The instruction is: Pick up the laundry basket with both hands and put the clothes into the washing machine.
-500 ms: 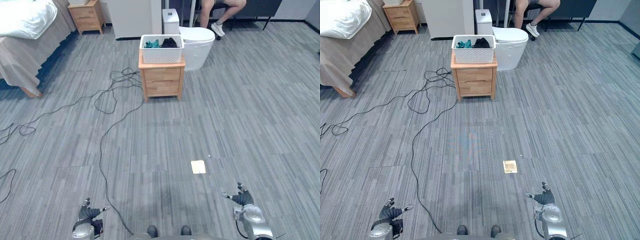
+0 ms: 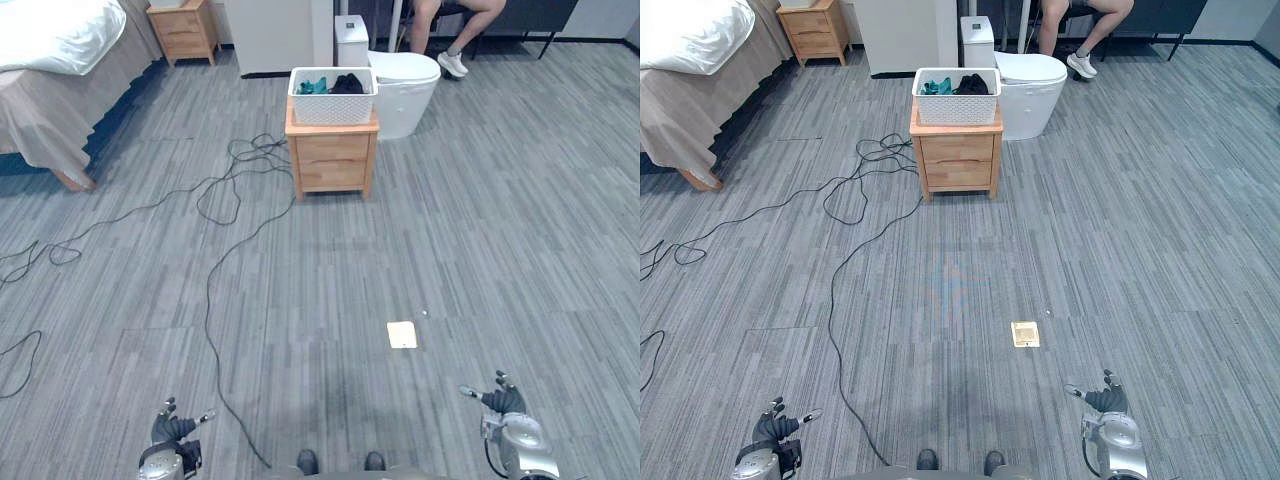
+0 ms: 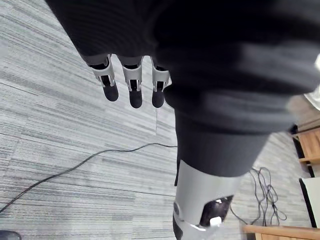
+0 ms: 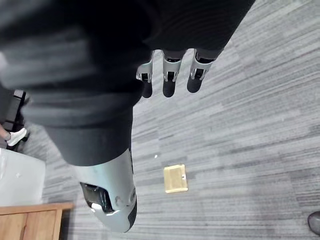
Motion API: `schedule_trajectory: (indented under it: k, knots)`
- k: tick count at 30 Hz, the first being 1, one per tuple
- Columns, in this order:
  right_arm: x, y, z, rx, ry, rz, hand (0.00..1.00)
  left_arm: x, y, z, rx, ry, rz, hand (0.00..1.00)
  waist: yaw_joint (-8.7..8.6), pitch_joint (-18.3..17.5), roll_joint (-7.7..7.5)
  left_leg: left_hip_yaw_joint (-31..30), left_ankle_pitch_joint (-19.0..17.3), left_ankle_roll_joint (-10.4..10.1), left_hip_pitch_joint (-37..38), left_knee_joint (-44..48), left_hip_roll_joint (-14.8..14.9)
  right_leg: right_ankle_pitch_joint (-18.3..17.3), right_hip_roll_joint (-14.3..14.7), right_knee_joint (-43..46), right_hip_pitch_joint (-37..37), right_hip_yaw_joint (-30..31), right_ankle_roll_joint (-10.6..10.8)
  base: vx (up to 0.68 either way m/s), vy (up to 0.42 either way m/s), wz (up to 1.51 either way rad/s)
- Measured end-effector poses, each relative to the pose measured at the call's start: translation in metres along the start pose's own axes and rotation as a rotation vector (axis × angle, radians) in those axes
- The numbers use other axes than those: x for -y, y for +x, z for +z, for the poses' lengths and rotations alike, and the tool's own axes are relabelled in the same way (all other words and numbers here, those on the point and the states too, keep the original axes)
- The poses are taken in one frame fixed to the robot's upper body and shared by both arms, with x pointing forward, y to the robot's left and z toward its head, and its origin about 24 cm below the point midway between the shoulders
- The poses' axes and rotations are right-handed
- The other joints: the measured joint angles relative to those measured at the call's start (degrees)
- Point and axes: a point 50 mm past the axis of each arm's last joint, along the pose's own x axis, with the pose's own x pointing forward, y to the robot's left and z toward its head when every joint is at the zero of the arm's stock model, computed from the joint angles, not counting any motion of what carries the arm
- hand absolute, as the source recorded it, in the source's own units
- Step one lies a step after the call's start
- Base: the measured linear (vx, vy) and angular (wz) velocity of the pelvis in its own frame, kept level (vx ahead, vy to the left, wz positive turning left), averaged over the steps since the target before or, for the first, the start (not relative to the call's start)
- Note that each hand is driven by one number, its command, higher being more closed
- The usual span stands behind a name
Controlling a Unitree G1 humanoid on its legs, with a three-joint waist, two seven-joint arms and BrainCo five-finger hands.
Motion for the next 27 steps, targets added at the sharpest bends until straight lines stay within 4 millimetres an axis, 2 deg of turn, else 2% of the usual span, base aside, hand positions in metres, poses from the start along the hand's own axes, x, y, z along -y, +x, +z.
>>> schedule_trajectory:
  k: [5, 8, 10, 11, 12, 13, 14, 15, 17, 19, 21, 22, 23, 24, 25, 26, 27]
  knots:
    - [0.001, 0.001, 0.004, 0.011, 0.037, -0.01, 0.0, 0.008, -0.001, 0.01, 0.046, -0.044, -0.016, 0.0, 0.1, 1.82, -0.48, -0.15, -0.82, 1.03, -3.36, 3.05, -0.2, -0.6, -0.55, 1.62, -2.32, -0.86, 0.35, 0.0, 0.004, 0.09]
    - [0.002, 0.002, 0.013, 0.035, 0.066, -0.033, 0.0, 0.009, -0.002, 0.013, 0.054, -0.067, -0.015, 0.0, 0.22, 3.23, -0.58, 0.68, -4.39, 1.75, -7.42, 9.39, 0.07, -1.93, -0.86, 4.77, -5.07, -0.19, 0.77, -0.01, 0.035, -0.12]
    - [0.001, 0.003, 0.016, 0.044, 0.078, -0.039, 0.0, 0.009, -0.003, 0.017, 0.078, -0.073, -0.016, 0.0, 0.72, 4.2, -0.81, 1.86, -9.24, 2.34, -10.45, 16.15, 0.39, -5.93, -1.48, 11.94, -8.56, 0.92, 2.14, 0.01, 0.055, -0.22]
    - [0.0, 0.003, 0.016, 0.044, 0.081, -0.042, 0.0, 0.009, -0.003, 0.019, 0.087, -0.076, -0.017, 0.0, 0.68, 4.35, -0.97, 1.93, -10.57, 2.73, -11.03, 17.9, 0.35, -7.24, -1.85, 14.36, -9.47, 0.9, 2.35, 0.03, 0.074, -0.12]
    - [-0.002, 0.002, 0.013, 0.036, 0.087, -0.038, 0.0, 0.01, -0.003, 0.025, 0.11, -0.081, -0.018, 0.0, 0.7, 5.27, -1.24, 2.34, -13.3, 3.3, -11.16, 20.67, 0.4, -9.32, -2.65, 20.68, -11.63, 0.79, 3.41, 0.05, 0.106, -0.21]
    - [-0.007, 0.001, 0.014, 0.04, 0.094, -0.026, 0.0, 0.013, -0.003, 0.031, 0.131, -0.074, -0.027, 0.0, 1.47, 6.36, -0.99, 2.34, -15.22, 3.83, -10.86, 22.9, 0.71, -9.12, -3.51, 31.29, -16.17, -0.14, 3.83, 0.09, 0.127, -0.18]
    - [-0.01, -0.002, 0.013, 0.042, 0.1, -0.017, 0.0, 0.016, -0.002, 0.039, 0.16, -0.059, -0.034, 0.0, 1.44, 7.14, -1.15, 2.3, -16.35, 4.52, -10.54, 24.4, 0.8, -9.2, -4.51, 39.55, -20.07, -1.19, 4.01, 0.09, 0.105, -0.11]
    - [-0.013, -0.004, 0.01, 0.037, 0.095, -0.009, 0.0, 0.017, -0.001, 0.044, 0.175, -0.051, -0.039, 0.0, 1.33, 7.44, -1.45, 2.26, -17.23, 4.52, -10.08, 25.13, 0.82, -9.59, -4.96, 42.44, -21.91, -1.91, 3.52, 0.19, 0.092, -0.03]
    - [-0.023, -0.006, 0.008, 0.027, 0.064, 0.03, 0.0, 0.019, 0.001, 0.053, 0.199, -0.04, -0.035, 0.0, 1.21, 8.16, -1.67, 1.61, -19.45, 4.25, -8.54, 25.38, 1.09, -10.2, -5.22, 41.07, -27.01, -4.22, 2.99, 0.22, 0.053, 0.01]
    - [-0.025, -0.005, 0.012, 0.034, 0.071, 0.035, 0.0, 0.021, 0.002, 0.061, 0.219, -0.052, -0.038, 0.0, 0.29, 8.63, -2.44, 0.8, -19.99, 4.43, -7.26, 24.13, 1.04, -9.41, -5.18, 35.13, -28.9, -5.88, 3.87, 0.33, -0.007, 0.22]
    - [-0.023, -0.001, 0.02, 0.055, 0.069, 0.028, 0.0, 0.027, 0.006, 0.072, 0.235, -0.074, -0.044, 0.0, -0.79, 9.66, -2.89, -0.64, -19.45, 3.03, -2.62, 19.07, 1.1, -2.4, -3.67, 18.04, -29.76, -8.03, 3.34, 0.55, -0.05, 0.31]
    - [-0.022, -0.001, 0.022, 0.059, 0.069, 0.026, 0.0, 0.028, 0.007, 0.074, 0.237, -0.078, -0.043, 0.0, -1.33, 9.91, -2.99, -1.0, -19.23, 2.64, -1.01, 17.4, 1.09, -0.2, -3.34, 14.34, -29.74, -8.32, 3.45, 0.62, -0.093, 0.52]
    - [-0.019, 0.0, 0.023, 0.063, 0.066, 0.019, 0.0, 0.028, 0.007, 0.074, 0.235, -0.079, -0.04, 0.0, -2.39, 10.01, -3.0, -2.15, -18.91, 1.61, 2.44, 14.04, 1.16, 3.15, -2.76, 9.65, -29.95, -8.25, 2.66, 0.53, -0.099, 0.6]
    - [-0.018, 0.0, 0.023, 0.064, 0.064, 0.015, 0.0, 0.029, 0.007, 0.073, 0.235, -0.077, -0.04, 0.0, -3.05, 9.86, -3.14, -2.98, -19.05, 0.66, 4.31, 13.68, 1.48, 7.24, -2.81, 10.08, -30.16, -7.13, 0.28, 0.8, -0.201, 0.68]
    - [-0.015, 0.0, 0.022, 0.063, 0.058, 0.008, 0.0, 0.033, 0.007, 0.071, 0.227, -0.072, -0.051, 0.0, -3.48, 9.69, -2.23, -3.34, -18.91, -2.16, 5.17, 16.11, 2.81, 9.42, -2.39, 15.66, -30.83, -7.52, -5.37, 0.68, -0.19, 0.31]
    - [-0.016, 0.001, 0.026, 0.074, 0.057, 0.01, 0.0, 0.036, 0.006, 0.07, 0.223, -0.077, -0.057, 0.0, -3.1, 9.95, -1.01, -3.02, -18.5, -4.36, 4.87, 18.47, 4.13, 7.24, -1.7, 18.8, -31.18, -7.93, -5.26, 0.85, -0.25, 0.12]
    - [-0.02, 0.0, 0.027, 0.081, 0.059, 0.023, 0.0, 0.041, 0.005, 0.068, 0.217, -0.09, -0.066, 0.0, -2.92, 10.32, -0.09, -2.24, -16.1, -8.58, 2.6, 26.64, 5.7, 2.41, -1.37, 22.69, -30.51, -8.56, -6.82, 0.74, -0.218, 0.07]
